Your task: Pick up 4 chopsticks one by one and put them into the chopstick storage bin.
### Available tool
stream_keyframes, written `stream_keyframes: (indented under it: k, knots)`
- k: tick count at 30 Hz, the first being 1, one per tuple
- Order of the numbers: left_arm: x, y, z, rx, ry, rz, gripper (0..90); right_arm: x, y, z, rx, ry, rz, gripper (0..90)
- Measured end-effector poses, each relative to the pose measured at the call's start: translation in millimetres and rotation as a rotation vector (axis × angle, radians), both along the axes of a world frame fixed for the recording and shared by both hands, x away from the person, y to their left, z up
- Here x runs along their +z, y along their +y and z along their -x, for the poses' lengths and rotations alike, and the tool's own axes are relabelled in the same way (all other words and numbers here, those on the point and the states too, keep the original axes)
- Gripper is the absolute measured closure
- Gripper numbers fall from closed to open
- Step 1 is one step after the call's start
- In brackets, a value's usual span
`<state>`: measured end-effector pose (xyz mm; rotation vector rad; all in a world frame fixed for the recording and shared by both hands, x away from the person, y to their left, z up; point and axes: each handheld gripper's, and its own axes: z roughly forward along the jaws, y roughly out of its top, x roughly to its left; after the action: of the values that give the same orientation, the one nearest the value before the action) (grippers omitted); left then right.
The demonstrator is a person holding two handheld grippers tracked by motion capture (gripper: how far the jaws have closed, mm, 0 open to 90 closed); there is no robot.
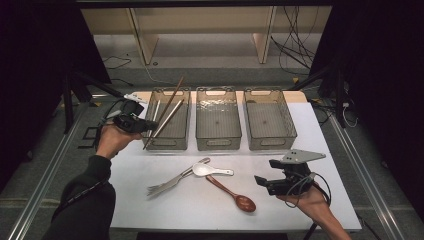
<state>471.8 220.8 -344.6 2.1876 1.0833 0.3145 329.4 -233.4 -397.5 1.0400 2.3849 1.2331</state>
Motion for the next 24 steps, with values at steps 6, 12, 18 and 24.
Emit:
stream_keyframes:
  k: [6, 12, 18, 24]
  knots:
    - [0.9, 3.1, -17.8, 0.026, -0.027, -0.009, 84.8, -0.2, -0.1, -0.3, 0.001, 0.0, 0.0, 25.0]
    - [1.2, -0.7, -34.1, 0.045, -0.038, -0.033, 84.8, -0.5, -0.2, -0.7, 0.002, 0.002, 0.0, 24.9]
    - [0.5, -5.6, -49.8, 0.062, -0.045, -0.049, 84.8, -0.6, -0.2, -0.5, 0.005, 0.001, 0.001, 24.9]
    - [-5.0, -3.7, -61.2, 0.088, -0.039, -0.044, 84.8, -0.7, -0.4, -0.6, 0.006, 0.002, -0.001, 24.9]
